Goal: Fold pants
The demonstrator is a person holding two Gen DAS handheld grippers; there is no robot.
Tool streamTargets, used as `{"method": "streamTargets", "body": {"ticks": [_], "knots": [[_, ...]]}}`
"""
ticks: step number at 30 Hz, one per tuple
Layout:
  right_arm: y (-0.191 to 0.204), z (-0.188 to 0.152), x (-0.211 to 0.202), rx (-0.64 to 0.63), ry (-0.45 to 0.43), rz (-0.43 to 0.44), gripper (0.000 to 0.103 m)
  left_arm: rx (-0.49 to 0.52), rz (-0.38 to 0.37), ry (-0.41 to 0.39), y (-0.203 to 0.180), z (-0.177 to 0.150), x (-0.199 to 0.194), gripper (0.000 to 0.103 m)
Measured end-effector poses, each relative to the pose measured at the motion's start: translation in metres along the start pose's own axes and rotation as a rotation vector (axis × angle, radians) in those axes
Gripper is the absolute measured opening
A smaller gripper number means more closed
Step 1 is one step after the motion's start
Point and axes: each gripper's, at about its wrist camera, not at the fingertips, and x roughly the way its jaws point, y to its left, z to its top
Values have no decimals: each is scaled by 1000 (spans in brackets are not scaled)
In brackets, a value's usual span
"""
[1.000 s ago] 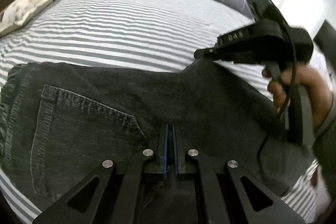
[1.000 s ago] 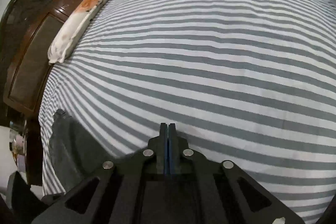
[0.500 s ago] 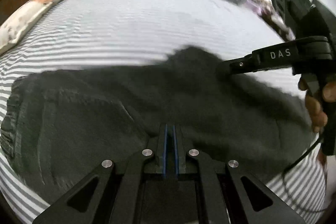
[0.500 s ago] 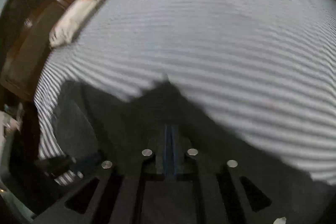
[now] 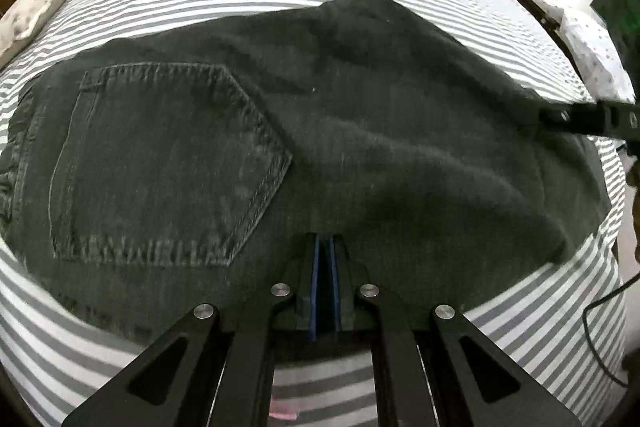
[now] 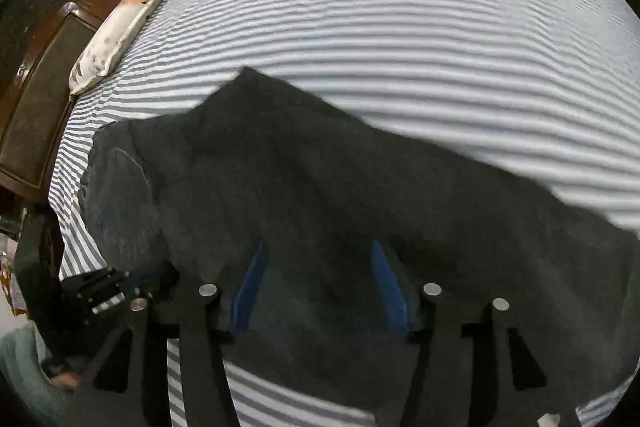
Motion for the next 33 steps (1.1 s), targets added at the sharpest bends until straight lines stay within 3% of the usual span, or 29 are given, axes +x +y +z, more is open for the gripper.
{"method": "streamTargets", "body": {"ticks": [5,10,16,20,23,28,33], "knots": [[-19,-34,-6,78,-5,5,55,-7,15,23,-1,-12,-3,6],[-46,-62,-30,192,-77,20,58,37,63,19,-5,-18,-2,6],[-119,-105,-76,389,-183,12,59,34,69,-9,-20,-21,-1,6],[-187,-143,-105,566,-250,-19,60,20,66,-25,-2,-26,-17,6],[-226,-169,-113,670,-275,-27,61,25,61,-54,-9,-23,-28,6],[-269,-200,-103,823,-309,88,61,23,8,-90,-34,-13,-38,7],[-269,-203,-85,863,-366,305,61,94,-34,-99,-82,-1,-33,7]]}}
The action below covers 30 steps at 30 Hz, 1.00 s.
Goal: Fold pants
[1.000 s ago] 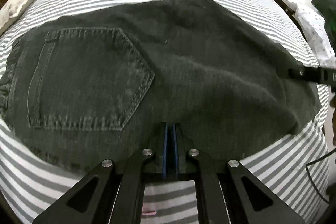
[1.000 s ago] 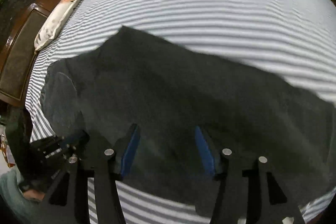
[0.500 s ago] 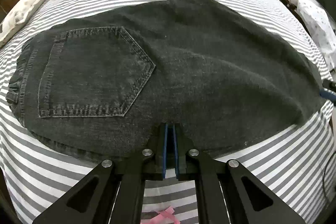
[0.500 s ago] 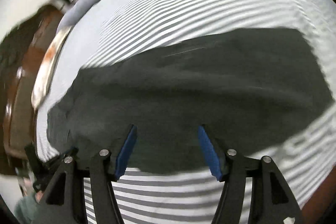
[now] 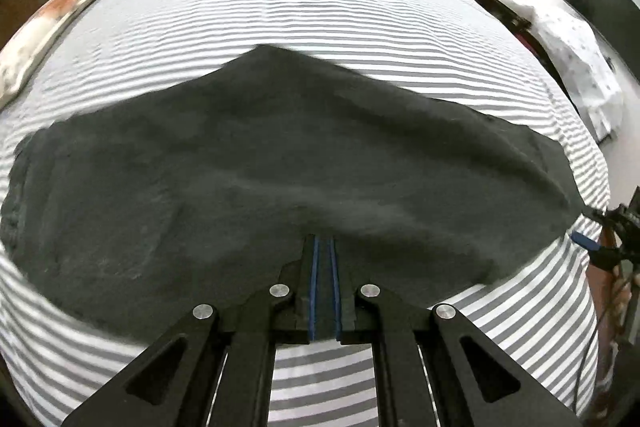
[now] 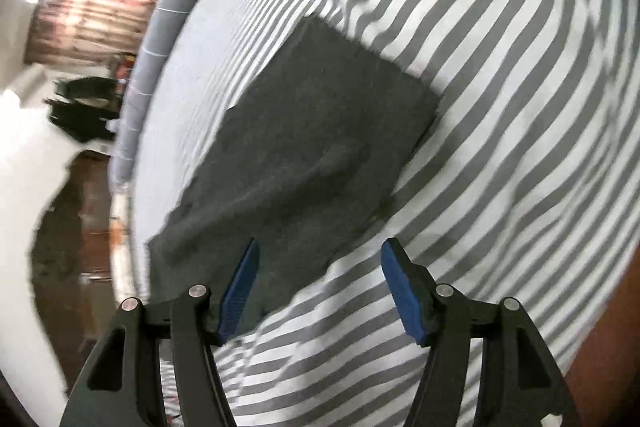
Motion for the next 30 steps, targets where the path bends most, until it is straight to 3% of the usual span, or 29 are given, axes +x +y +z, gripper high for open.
{"method": "streamTargets", "body": {"ticks": [4,9,18,21,24,30], "knots": [[9,-6,25,42,76,112,61,56,-39,26,-36,9,11,7],[12,-13,49,49,122,78,61,119,-63,50,-73,13,28,7],[-12,37,30,100,-97,43,58,130,-75,82,-88,13,45,7],[-15,52,30,102,-129,66,47,117,-79,85,-87,14,48,7],[-10,59,34,84,-133,58,18,124,-80,86,-93,17,52,7],[9,61,20,11,-139,49,11,164,-108,70,-114,25,58,7]]}}
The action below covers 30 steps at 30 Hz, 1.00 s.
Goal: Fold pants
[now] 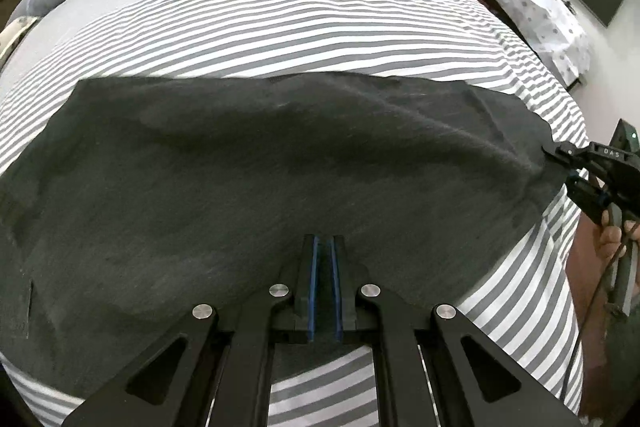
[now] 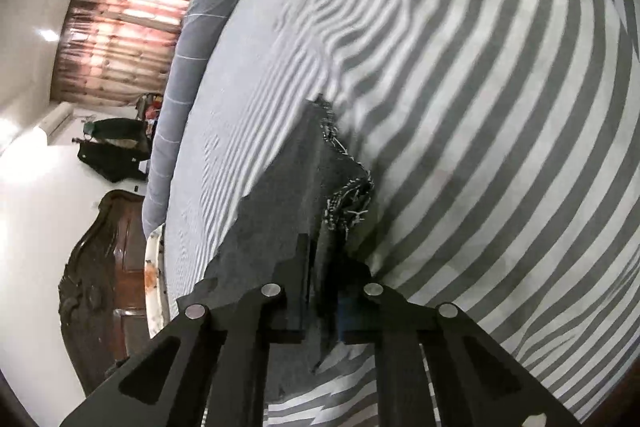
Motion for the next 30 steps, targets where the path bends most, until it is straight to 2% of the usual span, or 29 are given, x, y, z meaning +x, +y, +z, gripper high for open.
{"method": "streamTargets", "body": {"ticks": [3,7,9,13,18,21,24,27,30], "knots": [[13,0,-6,-24,-9,6,10,19,-30,-10,-9,4,4,7],[11,-2,-20,19,-29,36,10,24,-61,-11,-17,7,13,7],[0,-5,-30,54,-42,40,8,23,-66,16,-17,6,24,7],[-33,-7,-35,161,-44,22,7,26,-87,2,-11,3,24,7],[-39,-10,-36,163,-44,16,7,46,-94,-1,-6,-10,19,7],[-22,-6,-37,143,-52,14,7,55,-97,-5,-7,-13,17,7],[5,-3,-45,76,-60,21,7,15,-125,9,-1,-8,14,7],[47,-2,-50,-25,-61,40,7,-34,-148,14,13,-5,11,7],[98,-6,-47,-140,-39,71,7,-73,-139,-4,32,-6,3,7]]}}
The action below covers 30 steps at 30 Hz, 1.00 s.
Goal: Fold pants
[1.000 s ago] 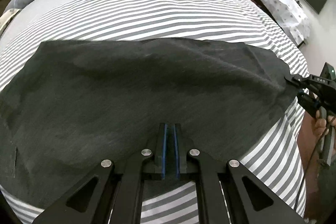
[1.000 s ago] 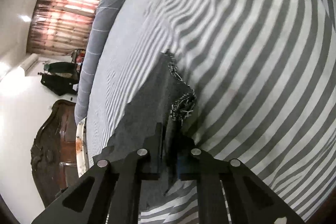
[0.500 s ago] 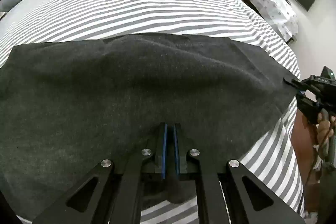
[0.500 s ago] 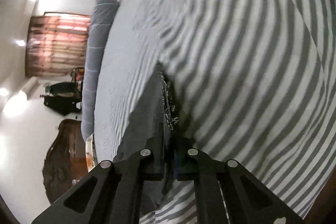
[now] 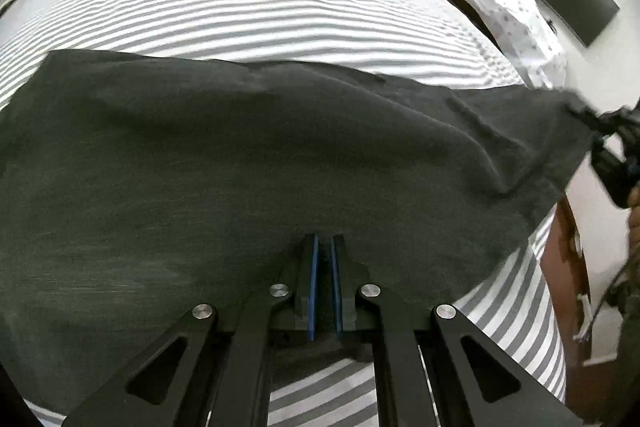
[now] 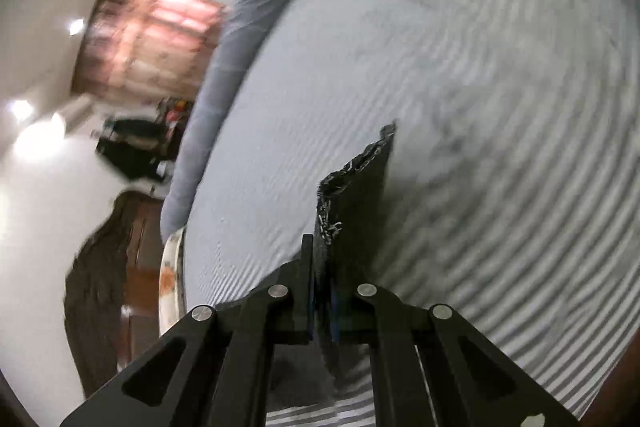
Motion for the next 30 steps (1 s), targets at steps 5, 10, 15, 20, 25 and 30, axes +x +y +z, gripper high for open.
{"method": "streamTargets", "body": {"ticks": [5,10,15,20,25,30], "knots": [[95,-18,40,-215,112,49,7,-107,-8,-54,46,3,-33,7],[175,-75,106,-431,270,75,7,-213,0,-141,106,3,-82,7],[204,-144,168,-530,419,75,7,-294,31,-208,155,-8,-121,8],[196,-212,217,-594,555,25,7,-351,30,-211,184,-28,-131,8],[181,-250,238,-648,640,-38,8,-374,6,-189,194,-34,-122,8],[184,-256,232,-669,636,-69,34,-361,-3,-185,190,-34,-120,8]]}}
